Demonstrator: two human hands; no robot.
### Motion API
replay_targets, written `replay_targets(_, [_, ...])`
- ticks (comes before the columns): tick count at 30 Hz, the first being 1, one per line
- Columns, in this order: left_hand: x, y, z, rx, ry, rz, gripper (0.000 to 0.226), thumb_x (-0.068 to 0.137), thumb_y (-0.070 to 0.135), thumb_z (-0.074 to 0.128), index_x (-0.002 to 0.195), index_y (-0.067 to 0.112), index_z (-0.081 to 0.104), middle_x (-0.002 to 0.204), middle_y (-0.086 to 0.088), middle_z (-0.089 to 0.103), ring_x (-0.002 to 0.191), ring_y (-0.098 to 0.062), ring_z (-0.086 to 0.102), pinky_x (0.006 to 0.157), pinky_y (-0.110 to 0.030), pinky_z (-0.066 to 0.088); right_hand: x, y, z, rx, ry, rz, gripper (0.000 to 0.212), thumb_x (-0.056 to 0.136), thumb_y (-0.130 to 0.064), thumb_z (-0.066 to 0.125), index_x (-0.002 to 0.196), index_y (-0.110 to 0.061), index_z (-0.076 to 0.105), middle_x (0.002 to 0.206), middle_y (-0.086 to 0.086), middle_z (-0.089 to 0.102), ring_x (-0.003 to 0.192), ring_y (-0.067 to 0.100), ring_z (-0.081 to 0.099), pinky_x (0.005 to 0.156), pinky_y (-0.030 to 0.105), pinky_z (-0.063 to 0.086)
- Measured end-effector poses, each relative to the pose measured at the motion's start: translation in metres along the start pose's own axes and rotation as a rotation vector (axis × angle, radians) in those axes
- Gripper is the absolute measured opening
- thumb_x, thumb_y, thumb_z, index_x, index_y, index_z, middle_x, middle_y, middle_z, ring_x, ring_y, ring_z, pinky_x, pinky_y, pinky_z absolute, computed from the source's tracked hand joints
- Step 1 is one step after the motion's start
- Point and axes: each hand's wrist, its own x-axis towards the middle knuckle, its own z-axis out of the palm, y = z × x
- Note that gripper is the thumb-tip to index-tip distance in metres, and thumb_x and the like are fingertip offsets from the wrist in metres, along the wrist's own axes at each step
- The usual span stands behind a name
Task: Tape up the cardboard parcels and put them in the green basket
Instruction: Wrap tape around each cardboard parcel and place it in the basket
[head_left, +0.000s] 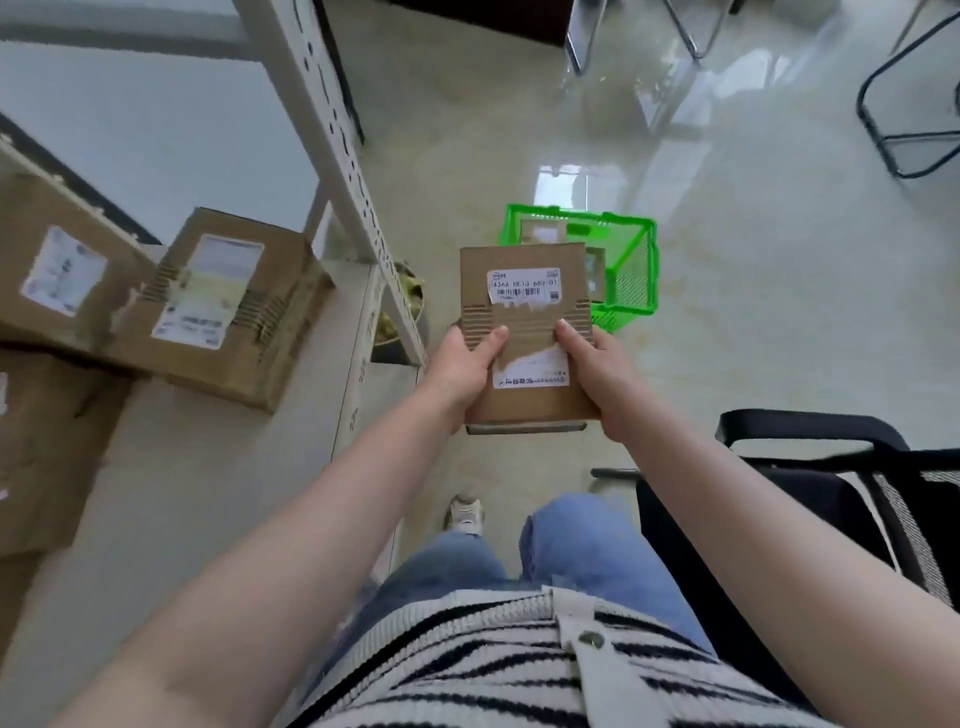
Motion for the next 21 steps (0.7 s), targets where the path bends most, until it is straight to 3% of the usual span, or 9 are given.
replay_targets(3, [0.041,0.024,0.021,0.07,-0.036,0.023,0.038,0.096,0.041,0.059,0.123,0.015,0.057,0.108,0.0,0.067,0.089,-0.015,0.064,0.073,-0.029,0.054,0.034,-0.015,-0.016,0.022,0.05,0.038,0.012,0.097,-0.038,0.057,0.091,-0.028,0.061,0.096,-0.005,0.069,0.088,0.013,0.067,0.076,0.03,0.056])
replay_targets(5, [0.067,0.041,0.037,0.082,-0.059,0.019,0.037,0.097,0.039,0.06,0.124,0.013,0.058,0.114,-0.003,0.067,0.095,-0.019,0.065,0.08,-0.033,0.055,0.061,-0.025,-0.028,0.025,0.082,0.051,0.014,0.097,-0.038,0.057,0.097,-0.025,0.063,0.102,-0.002,0.07,0.093,0.017,0.066,0.084,0.035,0.055])
replay_targets(7, [0.096,0.059,0.054,0.07,-0.088,0.002,0.037,0.098,0.035,0.06,0.126,0.011,0.058,0.118,-0.008,0.068,0.103,-0.025,0.065,0.092,-0.039,0.054,0.093,-0.036,-0.04,0.022,0.101,0.056,0.029,0.097,-0.04,0.056,0.115,-0.018,0.062,0.117,0.005,0.068,0.105,0.022,0.064,0.094,0.041,0.053])
replay_targets(10, [0.143,0.088,0.083,0.057,-0.102,0.011,0.036,0.099,0.03,0.059,0.128,0.008,0.058,0.12,-0.011,0.067,0.104,-0.026,0.065,0.089,-0.035,0.053,0.146,-0.056,-0.06,0.003,0.122,0.086,0.052,0.096,-0.045,0.056,0.135,-0.011,0.053,0.13,0.007,0.062,0.117,0.025,0.059,0.101,0.045,0.048])
replay_targets(14, [0.208,0.13,0.125,0.03,-0.09,0.002,0.037,0.1,0.026,0.058,0.13,0.006,0.056,0.123,-0.011,0.066,0.104,-0.025,0.065,0.086,-0.032,0.052,0.226,-0.09,-0.095,0.004,0.088,0.073,0.033,0.097,-0.041,0.055,0.12,-0.018,0.061,0.116,0.003,0.067,0.1,0.018,0.064,0.084,0.033,0.054])
replay_targets(17, [0.254,0.157,0.158,0.02,-0.092,-0.031,0.038,0.099,0.027,0.058,0.131,0.006,0.055,0.126,-0.013,0.065,0.113,-0.028,0.063,0.101,-0.042,0.05,0.28,-0.114,-0.124,-0.023,0.062,0.077,0.026,0.098,-0.04,0.055,0.116,-0.021,0.061,0.112,0.001,0.068,0.092,0.012,0.065,0.075,0.028,0.053])
replay_targets(21, [0.315,0.176,0.202,0.004,-0.07,-0.059,0.039,0.098,0.029,0.059,0.131,0.008,0.052,0.128,-0.011,0.063,0.117,-0.028,0.061,0.105,-0.046,0.046,0.35,-0.13,-0.157,-0.124,0.083,0.094,0.035,0.097,-0.042,0.055,0.123,-0.021,0.062,0.118,0.002,0.068,0.11,0.024,0.063,0.097,0.043,0.051])
